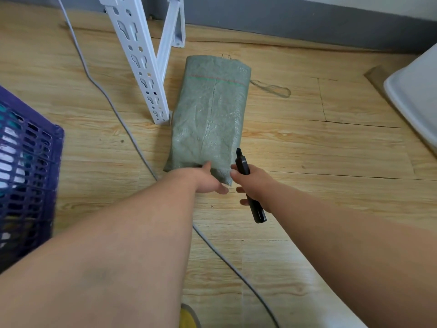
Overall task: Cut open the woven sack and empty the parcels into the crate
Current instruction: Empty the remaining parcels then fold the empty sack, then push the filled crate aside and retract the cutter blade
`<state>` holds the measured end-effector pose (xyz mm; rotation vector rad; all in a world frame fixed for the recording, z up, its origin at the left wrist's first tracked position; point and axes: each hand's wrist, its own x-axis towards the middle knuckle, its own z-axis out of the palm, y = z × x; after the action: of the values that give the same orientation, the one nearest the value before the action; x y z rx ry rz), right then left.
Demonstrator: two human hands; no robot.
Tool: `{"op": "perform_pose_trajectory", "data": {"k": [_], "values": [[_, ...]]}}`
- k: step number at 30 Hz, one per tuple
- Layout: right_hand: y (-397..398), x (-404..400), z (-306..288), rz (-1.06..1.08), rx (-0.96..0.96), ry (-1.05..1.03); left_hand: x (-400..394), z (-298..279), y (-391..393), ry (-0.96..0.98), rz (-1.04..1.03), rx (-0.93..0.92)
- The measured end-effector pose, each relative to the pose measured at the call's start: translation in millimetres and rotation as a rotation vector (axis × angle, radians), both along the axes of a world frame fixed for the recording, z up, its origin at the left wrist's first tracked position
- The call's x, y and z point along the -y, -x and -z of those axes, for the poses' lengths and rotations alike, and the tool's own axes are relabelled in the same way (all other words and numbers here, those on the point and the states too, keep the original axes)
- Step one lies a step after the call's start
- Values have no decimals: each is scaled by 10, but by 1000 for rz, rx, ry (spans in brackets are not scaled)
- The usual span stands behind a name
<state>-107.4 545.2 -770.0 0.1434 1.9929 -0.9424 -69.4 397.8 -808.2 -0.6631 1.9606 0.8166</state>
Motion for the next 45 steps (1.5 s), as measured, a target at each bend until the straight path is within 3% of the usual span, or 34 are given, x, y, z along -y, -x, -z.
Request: {"op": "perform_pose_trajectory", "data": {"k": [5, 8, 13, 18, 29, 32, 34, 36, 39, 42, 45], "values": [[23, -30, -90, 3, -13, 61, -54, -184, -38, 63, -23, -92], [-28, 57, -233, -86, -22, 116, 14, -413, -182, 117, -210, -243], [-235, 463, -550, -313, -72, 153, 253, -784, -774, 398, -661, -423], [-788, 1004, -884, -485, -71, 240, 293, -1105, -1751, 673, -939, -547], [-1803, 1597, -1469, -777, -133, 425, 330, -1789, -2715, 1156, -1282, -818], [-1995, 1659, -1527, -782, -116, 463, 214, -1828, -3012, 1302, -1284, -808], [-2149, 1686, -1522, -821, -96, 478, 182, -1822, -3277, 1381, -1418, -767], [-2314, 1720, -1506, -862, -89, 513, 179, -1803, -3515, 1367, -1614, -693], [-2528, 1825, -1506, -952, -148, 565, 272, -1747, -3728, 1126, -1718, -565], [-2680, 1984, -1500, -999, -203, 598, 498, -1688, -3823, 880, -1565, -542], [-2778, 2119, -1451, -1007, -238, 581, 698, -1590, -3852, 800, -1414, -476]]}}
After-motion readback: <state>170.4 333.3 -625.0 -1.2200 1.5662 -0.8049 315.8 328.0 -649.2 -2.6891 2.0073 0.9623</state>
